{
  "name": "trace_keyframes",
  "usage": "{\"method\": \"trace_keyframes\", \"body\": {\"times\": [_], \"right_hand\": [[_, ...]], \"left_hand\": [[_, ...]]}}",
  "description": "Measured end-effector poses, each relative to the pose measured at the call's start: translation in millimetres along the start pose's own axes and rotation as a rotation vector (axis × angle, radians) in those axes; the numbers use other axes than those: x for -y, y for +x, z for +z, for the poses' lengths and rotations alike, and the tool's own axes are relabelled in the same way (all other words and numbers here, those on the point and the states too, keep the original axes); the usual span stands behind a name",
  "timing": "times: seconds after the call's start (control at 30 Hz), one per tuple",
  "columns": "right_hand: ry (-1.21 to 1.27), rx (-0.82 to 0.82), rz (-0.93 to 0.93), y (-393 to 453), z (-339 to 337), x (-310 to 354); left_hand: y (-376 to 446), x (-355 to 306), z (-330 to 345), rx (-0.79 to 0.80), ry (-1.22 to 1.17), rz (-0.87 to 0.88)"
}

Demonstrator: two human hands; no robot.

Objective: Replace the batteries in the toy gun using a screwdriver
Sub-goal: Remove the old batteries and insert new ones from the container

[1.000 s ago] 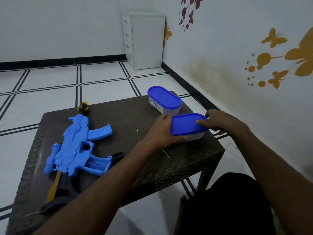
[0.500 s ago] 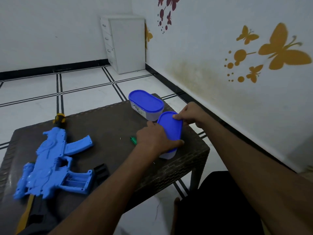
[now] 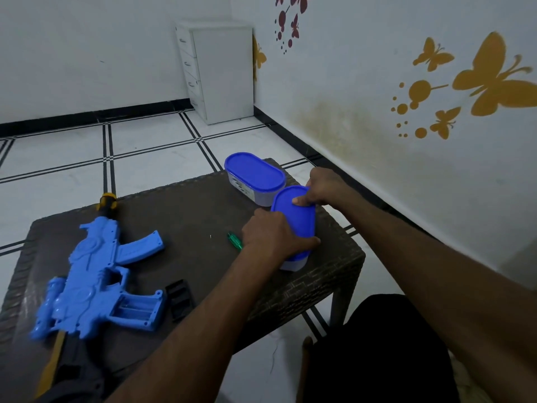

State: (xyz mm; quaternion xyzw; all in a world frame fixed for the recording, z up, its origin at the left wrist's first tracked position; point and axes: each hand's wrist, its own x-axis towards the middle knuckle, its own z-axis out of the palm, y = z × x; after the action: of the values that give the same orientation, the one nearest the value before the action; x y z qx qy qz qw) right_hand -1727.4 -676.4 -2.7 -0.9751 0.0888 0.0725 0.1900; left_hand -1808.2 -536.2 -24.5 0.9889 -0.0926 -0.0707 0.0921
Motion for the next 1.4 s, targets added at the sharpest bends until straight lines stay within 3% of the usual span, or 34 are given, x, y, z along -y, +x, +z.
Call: {"method": "trace_keyframes", "body": {"times": [0.27, 0.5, 0.7, 0.93, 1.07, 1.2, 1.4], "right_hand": [[0.23, -0.026, 0.07, 2.6, -1.3, -9.4], [0.354, -0.097, 0.023, -9.9, -4.4, -6.6], [0.466, -0.253, -0.051, -23.0, 8.9, -11.0], [0.735, -0.275, -0.059, -30.3, 24.6, -27.0], [0.62, -0.255, -0.311, -42.0, 32.5, -41.4], [0.529, -0.263, -0.335, -44.7, 31.9, -33.2], [-0.052, -0.078, -0.364, -45.2, 25.9, -4.3]], "left_hand": [[-2.3, -1.4, 2.8, -0.036, -0.005, -0.007], [-8.8, -2.8, -3.3, -0.127, 0.156, 0.024], [-13.0, -1.9, -0.1, -0.158, 0.016, 0.036], [-25.6, 7.2, -7.4, -0.247, -0.275, 0.07], [-31.3, 21.2, -10.5, -0.256, -0.451, 0.202], [-38.7, 39.0, -10.6, -0.297, -0.602, 0.179], [-49.1, 62.9, -7.5, -0.216, -0.901, 0.002]]}}
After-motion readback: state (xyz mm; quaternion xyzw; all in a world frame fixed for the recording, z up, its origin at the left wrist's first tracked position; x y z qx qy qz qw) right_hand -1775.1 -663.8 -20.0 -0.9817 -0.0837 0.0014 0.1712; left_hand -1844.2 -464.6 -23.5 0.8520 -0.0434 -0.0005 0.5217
